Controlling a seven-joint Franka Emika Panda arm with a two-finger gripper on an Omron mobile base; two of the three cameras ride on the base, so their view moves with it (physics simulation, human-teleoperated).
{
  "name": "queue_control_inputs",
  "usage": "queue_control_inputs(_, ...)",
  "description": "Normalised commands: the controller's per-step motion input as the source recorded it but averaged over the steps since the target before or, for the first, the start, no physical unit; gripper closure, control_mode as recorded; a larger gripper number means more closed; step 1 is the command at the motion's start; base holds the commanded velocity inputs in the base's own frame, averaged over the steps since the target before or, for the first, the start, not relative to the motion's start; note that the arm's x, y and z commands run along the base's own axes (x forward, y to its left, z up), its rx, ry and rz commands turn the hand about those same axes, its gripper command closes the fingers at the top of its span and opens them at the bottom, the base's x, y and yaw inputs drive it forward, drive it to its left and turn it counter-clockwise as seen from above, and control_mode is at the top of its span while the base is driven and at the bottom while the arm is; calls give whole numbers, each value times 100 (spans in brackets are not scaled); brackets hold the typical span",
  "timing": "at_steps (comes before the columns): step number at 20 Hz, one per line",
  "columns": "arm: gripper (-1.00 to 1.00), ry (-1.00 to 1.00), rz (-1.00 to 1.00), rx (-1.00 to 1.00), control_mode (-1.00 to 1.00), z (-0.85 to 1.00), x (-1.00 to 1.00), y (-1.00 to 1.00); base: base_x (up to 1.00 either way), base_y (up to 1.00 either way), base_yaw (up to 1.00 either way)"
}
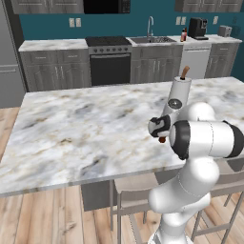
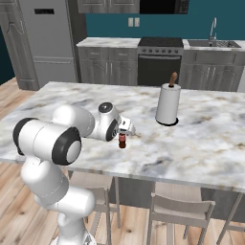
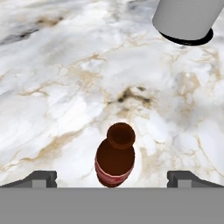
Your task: Place the large bottle from the dining counter next to the other large bottle outside the sink, and place the small bottle from the dining counter next to the other small bottle inside the sink.
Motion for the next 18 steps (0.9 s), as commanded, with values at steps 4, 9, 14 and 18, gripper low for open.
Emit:
queue_control_inputs(4, -100, 0, 0, 0, -100, 0, 7, 0, 0, 0, 0)
queue_control_inputs(9, -100, 0, 0, 0, -100, 0, 12, 0, 0, 0, 0)
queue_control_inputs(14, -100, 0, 0, 0, -100, 0, 13, 0, 0, 0, 0)
queue_control_inputs(18, -100, 0, 0, 0, -100, -2, 11, 0, 0, 0, 0)
